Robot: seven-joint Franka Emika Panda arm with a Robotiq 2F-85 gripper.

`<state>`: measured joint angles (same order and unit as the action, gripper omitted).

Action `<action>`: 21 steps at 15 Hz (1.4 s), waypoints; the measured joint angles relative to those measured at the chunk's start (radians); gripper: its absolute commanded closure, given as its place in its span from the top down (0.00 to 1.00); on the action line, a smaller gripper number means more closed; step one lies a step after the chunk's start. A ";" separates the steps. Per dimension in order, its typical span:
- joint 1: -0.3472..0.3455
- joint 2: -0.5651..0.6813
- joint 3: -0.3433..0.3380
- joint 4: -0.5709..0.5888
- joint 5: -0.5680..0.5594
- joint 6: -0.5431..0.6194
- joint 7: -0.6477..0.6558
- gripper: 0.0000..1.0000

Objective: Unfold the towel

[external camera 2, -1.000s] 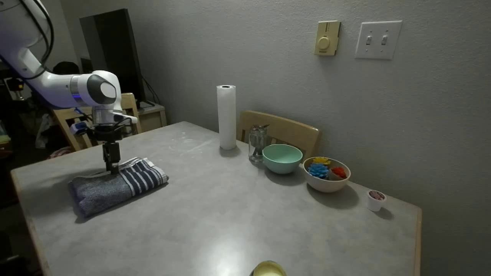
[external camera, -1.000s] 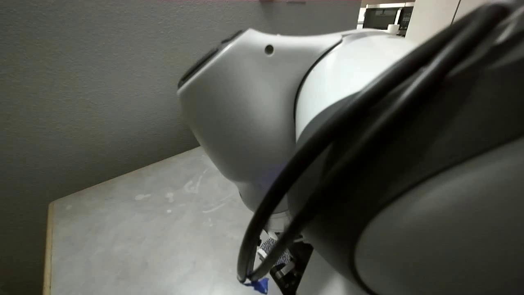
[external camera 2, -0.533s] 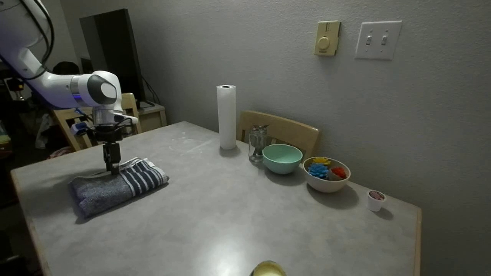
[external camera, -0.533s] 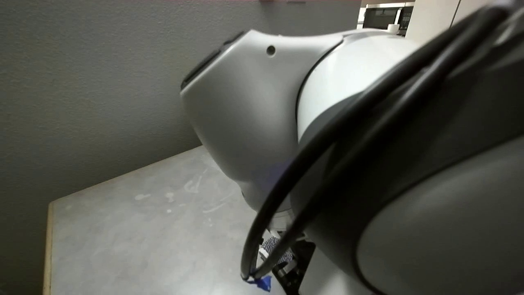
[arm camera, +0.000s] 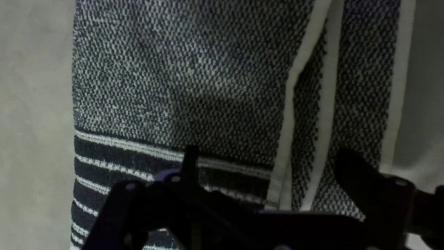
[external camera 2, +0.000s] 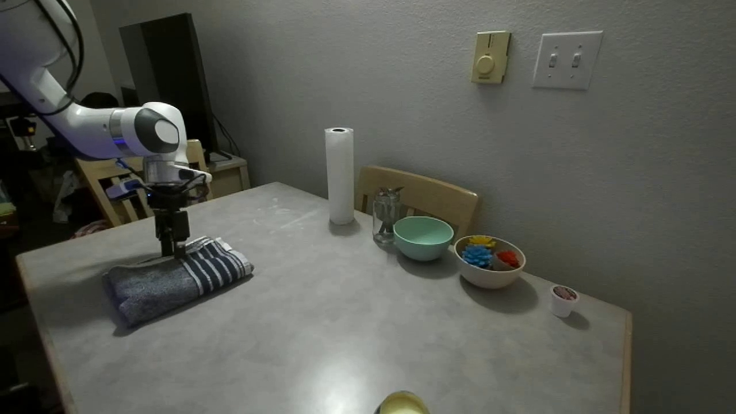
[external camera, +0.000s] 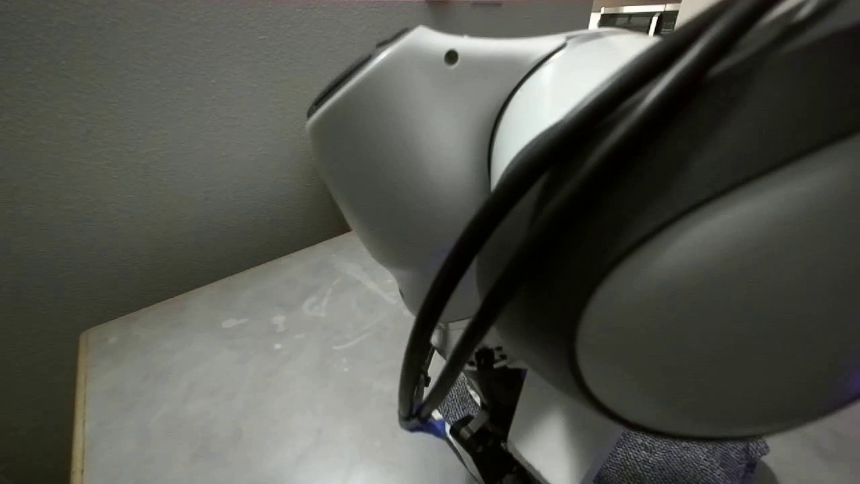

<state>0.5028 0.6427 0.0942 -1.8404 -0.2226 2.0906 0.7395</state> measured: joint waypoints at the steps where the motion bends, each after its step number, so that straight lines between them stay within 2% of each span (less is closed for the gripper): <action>1: -0.008 -0.008 0.000 -0.003 0.001 0.000 -0.025 1.00; 9: -0.058 -0.032 0.001 -0.041 0.016 0.043 -0.142 1.00; 17: -0.066 -0.036 -0.029 -0.047 0.015 0.146 -0.132 1.00; 21: -0.066 -0.035 -0.038 -0.047 0.016 0.227 -0.072 1.00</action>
<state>0.4370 0.6072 0.0560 -1.8877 -0.2063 2.3178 0.6679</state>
